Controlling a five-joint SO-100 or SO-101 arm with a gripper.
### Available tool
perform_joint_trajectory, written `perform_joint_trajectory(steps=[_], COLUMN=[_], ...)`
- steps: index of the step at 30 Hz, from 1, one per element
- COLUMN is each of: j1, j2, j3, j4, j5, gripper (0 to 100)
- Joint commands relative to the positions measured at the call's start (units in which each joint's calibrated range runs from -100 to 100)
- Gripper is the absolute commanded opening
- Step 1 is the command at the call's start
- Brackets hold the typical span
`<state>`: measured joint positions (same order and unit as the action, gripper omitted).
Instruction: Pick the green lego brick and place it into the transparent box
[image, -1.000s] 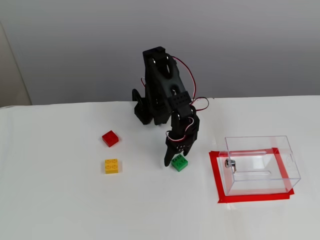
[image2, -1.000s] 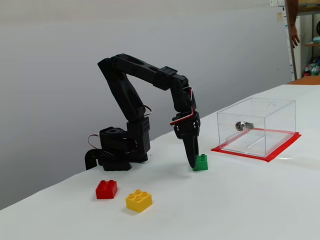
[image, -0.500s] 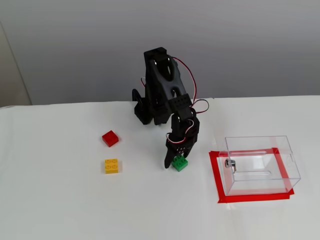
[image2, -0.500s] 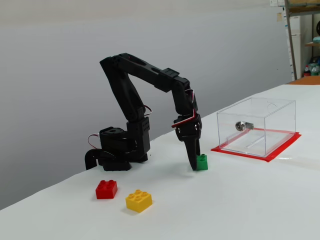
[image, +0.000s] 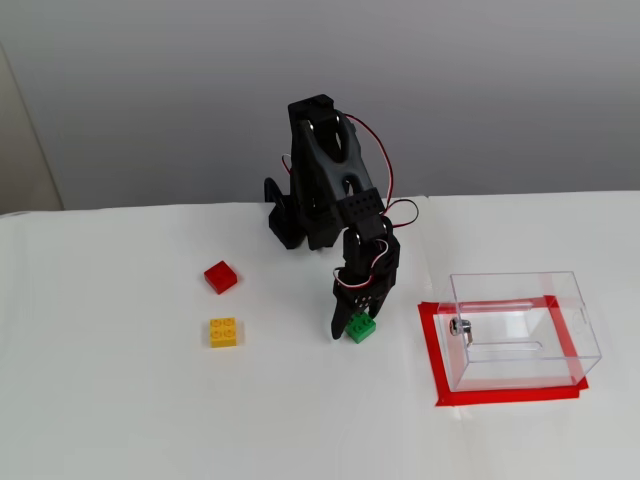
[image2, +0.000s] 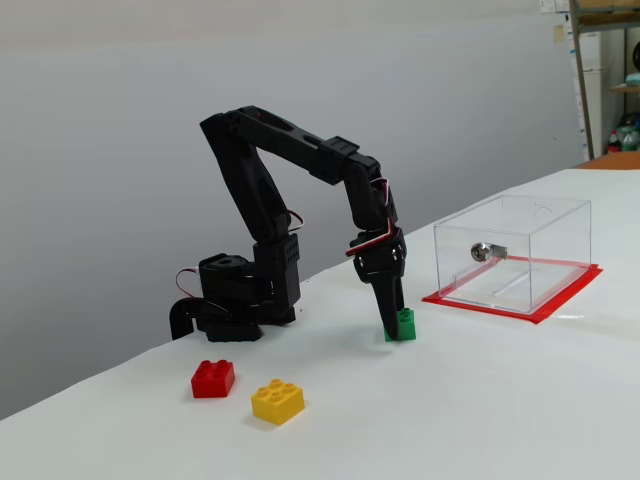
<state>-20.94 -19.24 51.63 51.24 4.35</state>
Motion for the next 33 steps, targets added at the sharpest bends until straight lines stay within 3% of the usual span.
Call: perform_joint_trajectory(steps=[1,8,16,24,33], j1=[0.2,0.3,0.4,2.0,1.7], j2=[0.0,0.0,-2.0,-11.0,-26.2], j3=[-2.3,-2.1,-3.9,-14.4,-15.6], j4=[-0.4,0.3,2.5,10.3,13.1], j5=[0.2,0.2,0.2,-0.1,0.1], gripper=[27,7,7,7,7])
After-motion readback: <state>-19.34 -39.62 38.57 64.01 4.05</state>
